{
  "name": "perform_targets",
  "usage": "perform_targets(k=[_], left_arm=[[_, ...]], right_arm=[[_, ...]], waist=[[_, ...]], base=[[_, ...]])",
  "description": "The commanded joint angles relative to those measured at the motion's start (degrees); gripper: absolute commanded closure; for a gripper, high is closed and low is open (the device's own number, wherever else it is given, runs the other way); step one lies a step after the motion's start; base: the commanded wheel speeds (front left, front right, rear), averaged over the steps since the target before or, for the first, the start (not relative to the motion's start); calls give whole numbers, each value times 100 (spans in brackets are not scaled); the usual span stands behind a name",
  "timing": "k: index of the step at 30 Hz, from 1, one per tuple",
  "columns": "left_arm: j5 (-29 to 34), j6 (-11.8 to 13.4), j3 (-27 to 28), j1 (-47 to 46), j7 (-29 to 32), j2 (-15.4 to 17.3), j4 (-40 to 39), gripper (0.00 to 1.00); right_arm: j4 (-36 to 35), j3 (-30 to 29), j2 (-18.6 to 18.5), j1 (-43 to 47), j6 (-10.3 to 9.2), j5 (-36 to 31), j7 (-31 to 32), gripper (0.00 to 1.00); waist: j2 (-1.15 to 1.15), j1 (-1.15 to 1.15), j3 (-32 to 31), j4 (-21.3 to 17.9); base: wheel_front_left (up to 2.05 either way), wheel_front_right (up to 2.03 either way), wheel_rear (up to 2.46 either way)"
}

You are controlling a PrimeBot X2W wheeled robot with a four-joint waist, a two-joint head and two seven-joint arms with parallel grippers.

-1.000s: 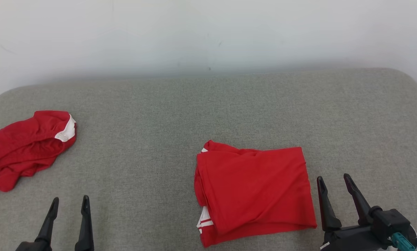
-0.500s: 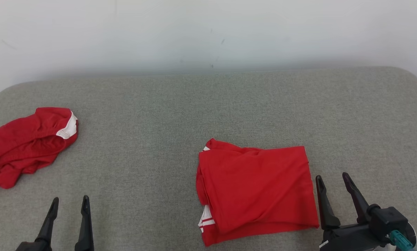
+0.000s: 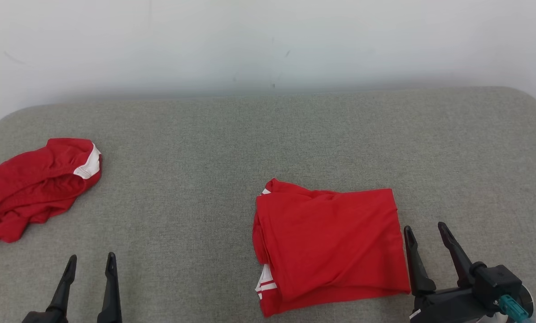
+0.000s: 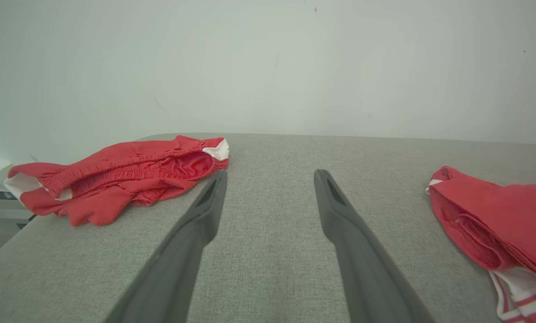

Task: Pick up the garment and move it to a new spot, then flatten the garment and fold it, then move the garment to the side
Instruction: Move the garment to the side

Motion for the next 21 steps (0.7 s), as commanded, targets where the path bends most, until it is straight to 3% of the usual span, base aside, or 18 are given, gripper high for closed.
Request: perform_targets(k=[1,10,21], left_arm=[[-40,6,15,27,-20,-19,8,0],[-32,6,8,-86,-20,-84,51,0],[-15,6,-116,-277,-20,-133,126,0]], right_arm=[[20,-1,-33,-56,-14,26,-11,0],[336,65,-270,-578,-14,5,291,0],[1405,53,-298,-1143,-14,132,872,0]], waist=[[0,0,1,2],[0,0,86,53],[0,0,267,243]], base=[[0,0,0],[0,0,0],[0,0,0]])
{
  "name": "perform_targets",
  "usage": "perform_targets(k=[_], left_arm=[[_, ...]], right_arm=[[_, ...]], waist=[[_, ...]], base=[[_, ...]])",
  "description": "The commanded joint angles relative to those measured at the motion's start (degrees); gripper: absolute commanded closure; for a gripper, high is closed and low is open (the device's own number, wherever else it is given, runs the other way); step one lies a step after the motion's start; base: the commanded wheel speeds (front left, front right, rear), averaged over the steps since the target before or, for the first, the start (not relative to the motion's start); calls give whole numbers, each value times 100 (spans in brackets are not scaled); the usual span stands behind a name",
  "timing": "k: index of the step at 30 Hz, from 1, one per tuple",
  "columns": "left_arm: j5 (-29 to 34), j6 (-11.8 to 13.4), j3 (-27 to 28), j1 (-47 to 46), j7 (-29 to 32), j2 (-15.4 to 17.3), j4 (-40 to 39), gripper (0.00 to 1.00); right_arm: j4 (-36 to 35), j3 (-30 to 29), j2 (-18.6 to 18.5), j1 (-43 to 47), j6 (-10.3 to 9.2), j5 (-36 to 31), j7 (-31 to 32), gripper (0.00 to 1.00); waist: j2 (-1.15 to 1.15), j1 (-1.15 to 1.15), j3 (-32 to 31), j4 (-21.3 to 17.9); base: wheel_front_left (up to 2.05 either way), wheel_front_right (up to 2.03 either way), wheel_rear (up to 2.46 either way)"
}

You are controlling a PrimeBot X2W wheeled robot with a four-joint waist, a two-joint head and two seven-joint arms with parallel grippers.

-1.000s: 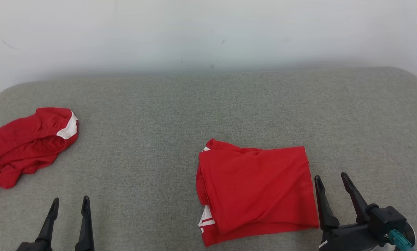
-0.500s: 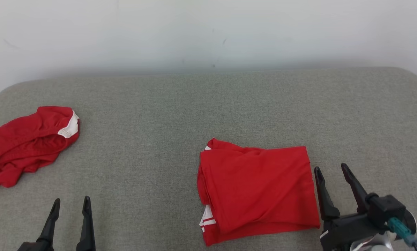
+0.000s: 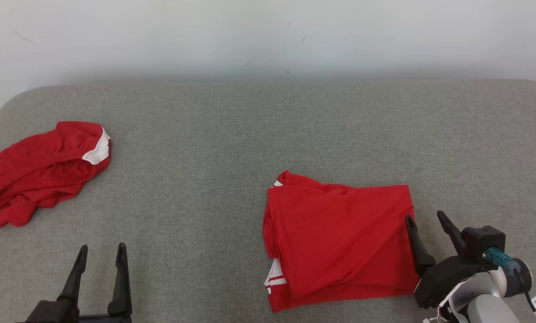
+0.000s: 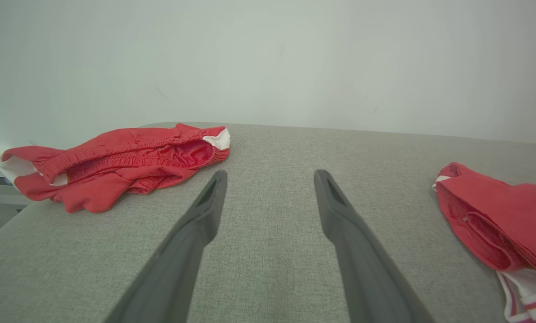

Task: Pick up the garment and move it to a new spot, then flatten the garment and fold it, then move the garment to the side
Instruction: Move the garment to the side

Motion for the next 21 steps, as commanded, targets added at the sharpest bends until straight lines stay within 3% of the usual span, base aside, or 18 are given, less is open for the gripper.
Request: perform_targets(k=[1,17,18,19,20,21], left_arm=[[-16,6,-9,-73,-20,-13,12,0],[-12,6,-36,-264,-20,27,66,0],[-10,6,-27,-267,-20,28,70,0],[-6,6,-21,-272,-20,27,73,0],[-3,6,-17,-279,-20,25,77,0],[0,6,-11,-286,-20,25,80,0]], right_arm=[[133,14,29,-74,-14,70,23,0],[1699,420,269,-535,-15,433,-6,0],[1796,459,284,-554,-15,468,22,26],[1861,501,290,-584,-15,498,14,84],[1913,527,290,-617,-15,535,-14,100],[1949,544,295,-661,-15,576,-63,100]], waist=[[0,-1,44,37],[0,-1,224,85],[0,-1,229,82],[0,-1,240,81],[0,-1,251,80],[0,-1,264,78]], base=[[0,0,0],[0,0,0],[0,0,0],[0,0,0],[0,0,0],[0,0,0]])
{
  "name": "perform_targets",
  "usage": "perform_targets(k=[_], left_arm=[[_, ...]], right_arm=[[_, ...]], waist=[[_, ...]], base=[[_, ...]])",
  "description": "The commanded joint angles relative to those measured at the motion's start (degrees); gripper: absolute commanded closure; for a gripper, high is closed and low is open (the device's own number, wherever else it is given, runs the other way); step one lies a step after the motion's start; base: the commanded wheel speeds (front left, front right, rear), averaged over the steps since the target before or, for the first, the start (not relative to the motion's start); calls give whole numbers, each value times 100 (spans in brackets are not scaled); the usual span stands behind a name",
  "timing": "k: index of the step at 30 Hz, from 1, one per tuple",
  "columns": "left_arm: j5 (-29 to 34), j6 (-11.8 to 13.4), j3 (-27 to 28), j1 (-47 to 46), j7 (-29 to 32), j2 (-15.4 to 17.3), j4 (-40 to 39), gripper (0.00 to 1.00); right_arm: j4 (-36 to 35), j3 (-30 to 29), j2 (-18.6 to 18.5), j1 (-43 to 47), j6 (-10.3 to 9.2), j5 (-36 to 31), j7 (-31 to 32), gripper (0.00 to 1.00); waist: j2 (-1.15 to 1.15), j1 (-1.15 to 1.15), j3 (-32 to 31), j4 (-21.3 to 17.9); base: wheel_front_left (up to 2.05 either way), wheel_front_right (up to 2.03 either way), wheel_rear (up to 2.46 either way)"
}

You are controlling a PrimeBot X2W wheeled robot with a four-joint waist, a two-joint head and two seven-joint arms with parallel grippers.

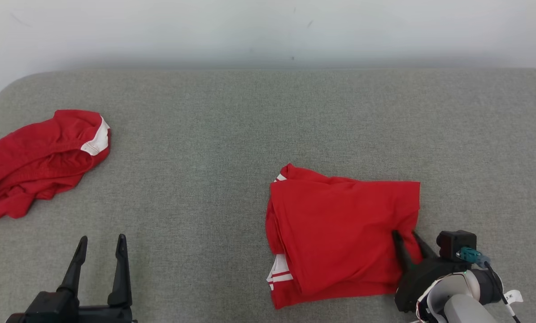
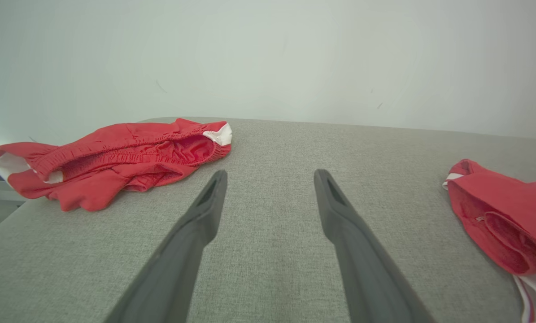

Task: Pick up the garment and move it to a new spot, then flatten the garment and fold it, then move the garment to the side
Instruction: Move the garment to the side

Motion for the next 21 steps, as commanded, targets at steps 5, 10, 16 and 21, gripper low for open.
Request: perform_targets(k=[5,10,16,21], left_arm=[[9,6,67,-141,-20,-8,-17,0],[19,6,23,-278,-20,-43,-52,0],[18,6,-148,-650,-20,-122,-265,0],[6,6,-209,-967,-20,-62,-521,0]], right_arm=[[111,183,-85,-465,-15,114,-186,100],[131,318,-239,-950,-15,138,-228,100],[150,409,-589,-1818,-15,210,-218,100],[131,437,-1100,-2456,-15,221,-208,100]], waist=[[0,0,151,-58],[0,0,351,-77],[0,0,926,-130],[0,0,1517,-319]], base=[[0,0,0],[0,0,0],[0,0,0],[0,0,0]])
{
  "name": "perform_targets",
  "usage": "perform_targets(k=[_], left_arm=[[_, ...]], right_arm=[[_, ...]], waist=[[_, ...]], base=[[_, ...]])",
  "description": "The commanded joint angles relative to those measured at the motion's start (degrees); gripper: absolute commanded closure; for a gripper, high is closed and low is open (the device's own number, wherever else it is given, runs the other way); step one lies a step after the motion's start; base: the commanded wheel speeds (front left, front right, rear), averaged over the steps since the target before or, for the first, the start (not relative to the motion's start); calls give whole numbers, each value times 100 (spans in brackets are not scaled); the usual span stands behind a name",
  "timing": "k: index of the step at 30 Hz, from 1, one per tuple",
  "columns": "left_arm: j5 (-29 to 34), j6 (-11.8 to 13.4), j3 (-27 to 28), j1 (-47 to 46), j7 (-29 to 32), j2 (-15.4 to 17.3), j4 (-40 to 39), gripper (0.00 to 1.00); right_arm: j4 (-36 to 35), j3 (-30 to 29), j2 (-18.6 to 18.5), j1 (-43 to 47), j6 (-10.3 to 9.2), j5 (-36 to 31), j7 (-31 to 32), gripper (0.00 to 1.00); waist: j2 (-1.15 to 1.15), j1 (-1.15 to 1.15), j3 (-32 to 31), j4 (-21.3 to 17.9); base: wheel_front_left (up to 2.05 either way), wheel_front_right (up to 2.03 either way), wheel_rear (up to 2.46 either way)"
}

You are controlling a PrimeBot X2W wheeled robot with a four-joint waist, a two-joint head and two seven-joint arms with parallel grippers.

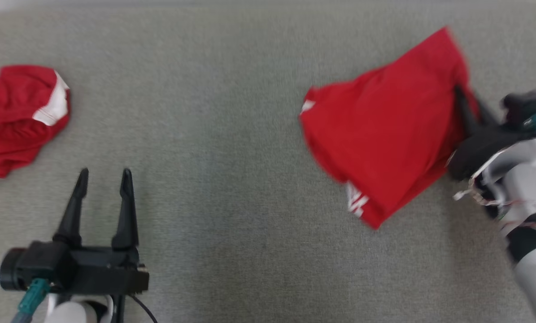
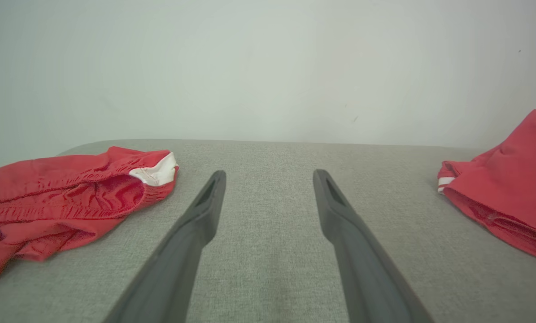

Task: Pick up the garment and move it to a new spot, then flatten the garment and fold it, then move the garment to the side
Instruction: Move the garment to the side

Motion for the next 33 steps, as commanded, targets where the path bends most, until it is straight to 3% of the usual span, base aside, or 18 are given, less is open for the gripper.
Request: perform_targets(k=[1,12,24,33], left_arm=[[23,6,4,-137,-19,63,-71,0],[251,11,78,-426,-20,526,-688,0],[303,97,261,-141,339,874,-1425,0],[254,157,326,12,549,988,-1724,0]], right_arm=[[-15,6,-127,-144,-15,53,-9,100],[40,-44,-1178,-963,-15,262,-27,100],[200,141,-1687,-1726,-15,410,32,100],[586,298,-1761,-2357,-16,227,225,100]], waist=[[-1,-1,574,-239],[-1,-1,1366,-929],[-1,-1,1727,-1340],[-1,-1,1863,-1428]], base=[[0,0,0],[0,0,0],[0,0,0],[0,0,0]])
